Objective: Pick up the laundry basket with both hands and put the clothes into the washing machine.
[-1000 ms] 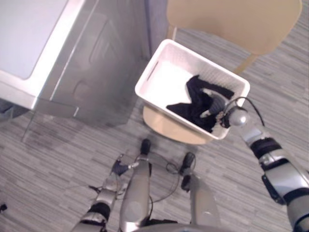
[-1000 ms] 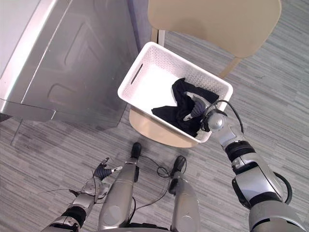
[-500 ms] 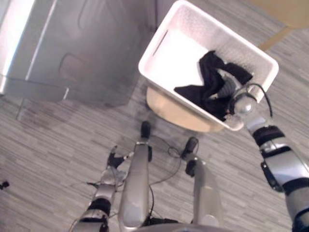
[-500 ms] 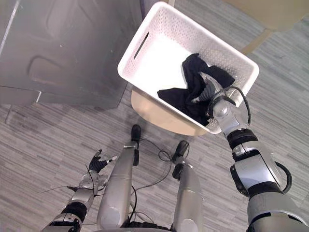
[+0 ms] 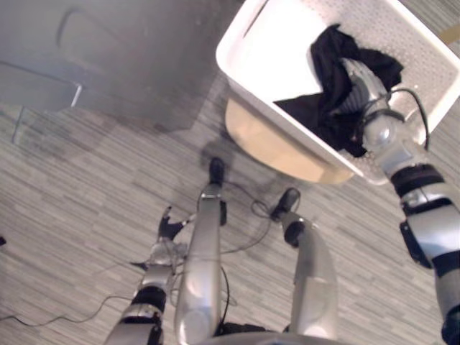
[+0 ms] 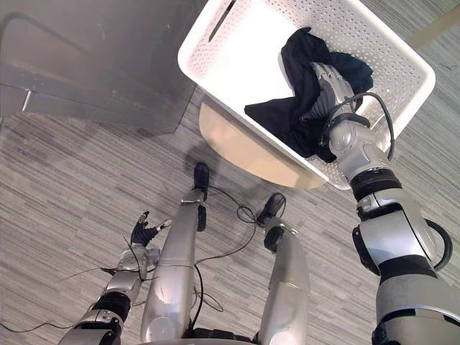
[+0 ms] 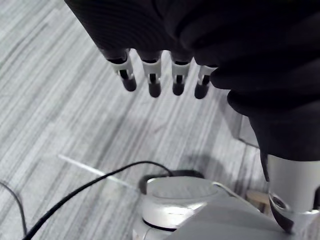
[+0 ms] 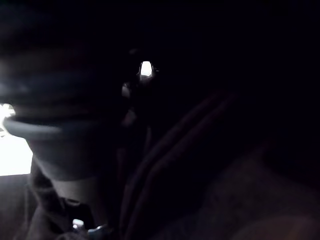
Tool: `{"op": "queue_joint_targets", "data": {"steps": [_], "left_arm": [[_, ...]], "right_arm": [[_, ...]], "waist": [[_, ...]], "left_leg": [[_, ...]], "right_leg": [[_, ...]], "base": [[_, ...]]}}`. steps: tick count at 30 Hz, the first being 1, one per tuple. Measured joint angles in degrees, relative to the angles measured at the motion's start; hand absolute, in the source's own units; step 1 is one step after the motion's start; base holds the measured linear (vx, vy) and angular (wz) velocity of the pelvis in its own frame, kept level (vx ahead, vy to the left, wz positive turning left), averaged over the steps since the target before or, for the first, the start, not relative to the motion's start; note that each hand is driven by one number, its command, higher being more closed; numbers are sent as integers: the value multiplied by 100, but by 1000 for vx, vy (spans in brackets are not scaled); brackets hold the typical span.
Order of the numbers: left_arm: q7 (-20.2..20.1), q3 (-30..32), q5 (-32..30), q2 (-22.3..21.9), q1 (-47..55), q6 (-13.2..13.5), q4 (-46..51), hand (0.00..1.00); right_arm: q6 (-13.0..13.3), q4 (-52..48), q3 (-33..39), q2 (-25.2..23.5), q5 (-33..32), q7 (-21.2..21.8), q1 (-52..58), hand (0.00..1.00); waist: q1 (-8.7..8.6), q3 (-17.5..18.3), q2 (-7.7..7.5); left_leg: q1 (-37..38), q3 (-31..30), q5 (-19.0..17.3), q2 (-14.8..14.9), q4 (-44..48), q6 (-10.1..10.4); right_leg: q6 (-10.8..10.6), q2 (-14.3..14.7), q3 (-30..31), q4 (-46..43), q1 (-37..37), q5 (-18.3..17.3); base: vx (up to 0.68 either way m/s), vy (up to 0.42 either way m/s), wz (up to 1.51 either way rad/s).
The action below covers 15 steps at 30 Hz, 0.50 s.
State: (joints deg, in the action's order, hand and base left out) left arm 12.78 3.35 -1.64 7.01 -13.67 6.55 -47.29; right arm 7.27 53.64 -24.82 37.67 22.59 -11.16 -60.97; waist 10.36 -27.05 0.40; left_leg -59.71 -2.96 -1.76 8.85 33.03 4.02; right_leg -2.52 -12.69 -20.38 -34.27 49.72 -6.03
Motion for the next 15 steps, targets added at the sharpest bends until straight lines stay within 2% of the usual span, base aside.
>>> {"op": "queue_joint_targets", "data": {"steps": [3, 6, 11, 15], "left_arm": [[-1, -36, 2, -1, -2, -7, 15, 0], [-8, -50, 127, -19, -1, -9, 14, 0], [-20, -44, 226, -69, 54, -15, 4, 0], [-24, -48, 332, -162, 52, 1, 67, 0]], "right_arm": [[-4, 30, -50, 35, -5, -95, 0, 100], [-10, 199, -140, 85, -315, -90, 4, 100], [-248, 580, -297, -166, -875, 387, 311, 100], [-392, 562, 185, -368, -1575, 618, 936, 100]], "waist": [[0, 16, -3], [4, 23, -11], [40, 74, -83], [-15, 94, -106]], "left_leg": [[5, -55, 44, -50, -50, 65], [123, -155, 107, -94, -138, 101], [853, -75, 210, -87, -334, 100], [1462, 50, 208, -93, -435, 22]], "right_leg": [[14, -53, -64, -55, -8, -28], [12, -70, -177, -46, -173, -47], [23, -83, -213, 65, -852, -130], [-14, -102, -207, 229, -1469, -161]], "base": [[42, 3, 13], [55, -4, 22], [96, -39, 15], [115, -14, 8]]}}
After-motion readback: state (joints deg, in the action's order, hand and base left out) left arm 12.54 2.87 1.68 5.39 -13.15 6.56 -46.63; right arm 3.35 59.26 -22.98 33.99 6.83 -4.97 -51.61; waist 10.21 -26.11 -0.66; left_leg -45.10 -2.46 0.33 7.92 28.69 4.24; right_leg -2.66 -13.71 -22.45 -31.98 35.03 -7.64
